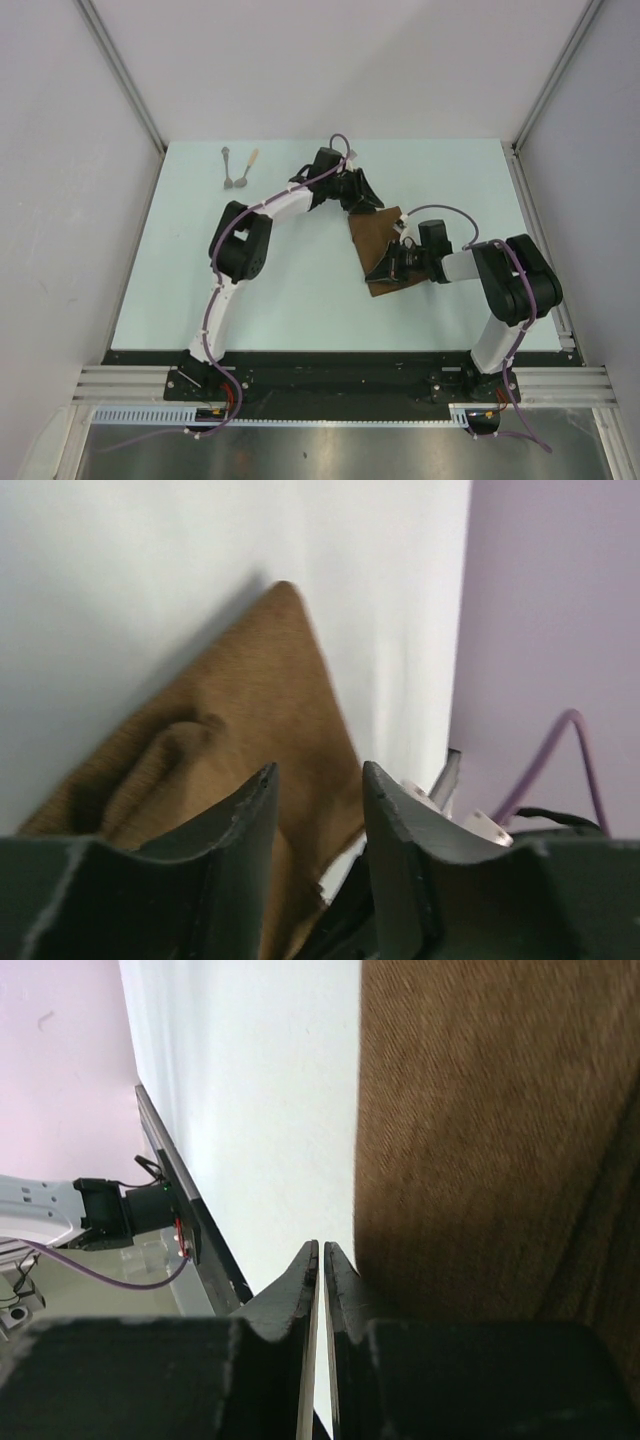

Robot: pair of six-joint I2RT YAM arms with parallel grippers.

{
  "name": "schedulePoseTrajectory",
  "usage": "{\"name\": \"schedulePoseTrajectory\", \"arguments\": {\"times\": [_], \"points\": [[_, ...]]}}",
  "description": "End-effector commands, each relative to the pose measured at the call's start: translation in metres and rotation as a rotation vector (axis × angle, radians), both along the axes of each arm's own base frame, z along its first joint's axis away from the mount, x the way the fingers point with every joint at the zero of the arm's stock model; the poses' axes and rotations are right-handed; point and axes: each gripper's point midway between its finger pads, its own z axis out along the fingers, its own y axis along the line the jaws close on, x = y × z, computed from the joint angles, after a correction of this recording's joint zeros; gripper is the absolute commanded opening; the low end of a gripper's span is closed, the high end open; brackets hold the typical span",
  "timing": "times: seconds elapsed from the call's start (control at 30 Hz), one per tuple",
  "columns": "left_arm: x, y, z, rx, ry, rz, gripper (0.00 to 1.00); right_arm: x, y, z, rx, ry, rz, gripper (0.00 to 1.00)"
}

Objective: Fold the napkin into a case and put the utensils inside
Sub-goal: Smooth out the 2/3-rectangle-folded napkin at the center of the board.

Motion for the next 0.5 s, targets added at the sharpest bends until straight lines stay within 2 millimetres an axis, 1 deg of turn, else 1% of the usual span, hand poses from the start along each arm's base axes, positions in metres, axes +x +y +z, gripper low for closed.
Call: {"name": "schedulePoseTrajectory", "arguments": {"times": [0.0,0.03,0.07,0.1,0.13,0.17,0.2,0.27,0.3,0.37,0.4,0.47], "points": [[0.001,0.008,0.073,-0.074,-0.1,-0.026,0.39,0.022,0.001,0.019,0.008,-0.057,0.002,0.09],[0.001,0.011,0.071,-0.067,-0.099,-0.025,0.33,0.027,0.002,0.023,0.011,-0.067,0.004,0.09],[0.0,0.014,0.072,-0.062,-0.101,-0.021,0.31,0.029,0.001,0.023,0.011,-0.067,0.002,0.09],[0.0,0.019,0.062,-0.047,-0.087,-0.008,0.28,0.03,0.0,0.024,0.014,-0.068,0.003,0.09],[-0.001,0.022,0.059,-0.039,-0.086,-0.004,0.24,0.03,-0.001,0.023,0.012,-0.065,0.001,0.09],[-0.002,0.024,0.055,-0.032,-0.078,0.0,0.22,0.03,-0.002,0.023,0.012,-0.063,0.0,0.09],[-0.002,0.028,0.047,-0.023,-0.066,0.008,0.17,0.03,-0.003,0.022,0.015,-0.061,-0.002,0.09],[0.001,0.032,0.033,0.007,-0.056,0.027,0.15,0.025,-0.006,0.017,0.015,-0.049,-0.006,0.09],[0.003,0.034,0.02,0.024,-0.039,0.034,0.14,0.023,-0.007,0.016,0.013,-0.044,-0.008,0.09],[0.006,0.035,0.005,0.039,-0.026,0.04,0.11,0.017,-0.009,0.009,0.009,-0.031,-0.009,0.09],[0.009,0.035,-0.011,0.045,-0.004,0.042,0.11,0.016,-0.011,0.006,0.005,-0.026,-0.012,0.09],[0.01,0.033,-0.023,0.037,0.022,0.04,0.1,0.015,-0.012,0.001,0.004,-0.021,-0.017,0.09]]}}
